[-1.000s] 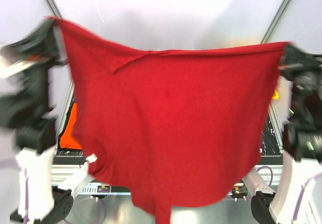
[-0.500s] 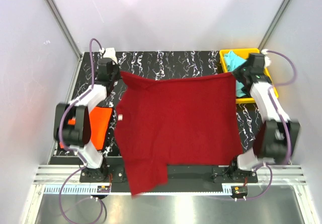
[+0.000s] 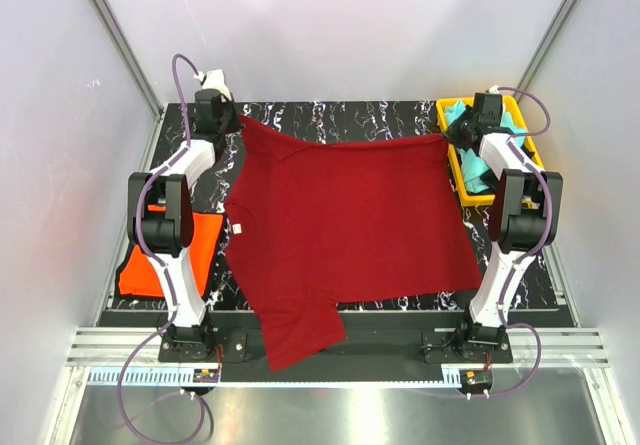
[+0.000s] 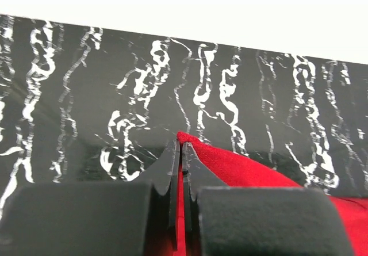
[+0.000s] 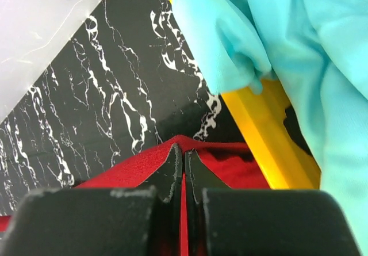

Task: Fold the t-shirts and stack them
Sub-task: Fold the tshirt

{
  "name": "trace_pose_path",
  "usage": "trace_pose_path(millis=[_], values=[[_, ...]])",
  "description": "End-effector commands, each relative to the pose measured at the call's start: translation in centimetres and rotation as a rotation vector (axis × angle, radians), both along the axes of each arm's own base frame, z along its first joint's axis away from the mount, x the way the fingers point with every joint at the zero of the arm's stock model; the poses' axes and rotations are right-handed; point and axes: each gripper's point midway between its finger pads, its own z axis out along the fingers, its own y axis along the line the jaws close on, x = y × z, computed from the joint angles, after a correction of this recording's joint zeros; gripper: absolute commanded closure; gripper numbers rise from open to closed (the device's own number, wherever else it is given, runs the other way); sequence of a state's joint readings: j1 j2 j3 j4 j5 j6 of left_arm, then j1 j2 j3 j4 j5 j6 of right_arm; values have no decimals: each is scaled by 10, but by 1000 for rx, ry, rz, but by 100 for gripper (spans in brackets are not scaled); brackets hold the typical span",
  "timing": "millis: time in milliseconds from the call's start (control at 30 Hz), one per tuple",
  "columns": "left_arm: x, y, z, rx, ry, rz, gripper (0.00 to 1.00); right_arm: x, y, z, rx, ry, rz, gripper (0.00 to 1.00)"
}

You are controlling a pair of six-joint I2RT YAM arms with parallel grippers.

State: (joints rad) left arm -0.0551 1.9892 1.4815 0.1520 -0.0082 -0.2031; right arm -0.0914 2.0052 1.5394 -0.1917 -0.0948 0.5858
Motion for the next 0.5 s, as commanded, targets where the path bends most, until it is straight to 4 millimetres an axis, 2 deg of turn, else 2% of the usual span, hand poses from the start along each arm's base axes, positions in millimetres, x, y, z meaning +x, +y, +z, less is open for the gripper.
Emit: trace_pose_path(millis=[0, 100, 233, 333, 400, 467], values=[[9, -8, 22, -75, -60, -19, 100, 22, 3, 20, -35, -83, 53, 100], [2, -10, 19, -121, -27, -4, 100, 25, 3, 25, -57, -78, 74, 100], [-16, -17, 20, -179, 25, -11, 100, 19, 4, 25, -61, -53, 93, 100], [-39, -21, 22, -228, 60, -8, 100, 12, 8, 21, -42, -11, 107, 100], [-75, -22, 24, -284, 106, 19, 100, 4, 9, 17, -34, 17, 115, 100], [-92, -24, 20, -299, 142, 17, 100, -2, 10, 16, -29, 41, 116, 100]])
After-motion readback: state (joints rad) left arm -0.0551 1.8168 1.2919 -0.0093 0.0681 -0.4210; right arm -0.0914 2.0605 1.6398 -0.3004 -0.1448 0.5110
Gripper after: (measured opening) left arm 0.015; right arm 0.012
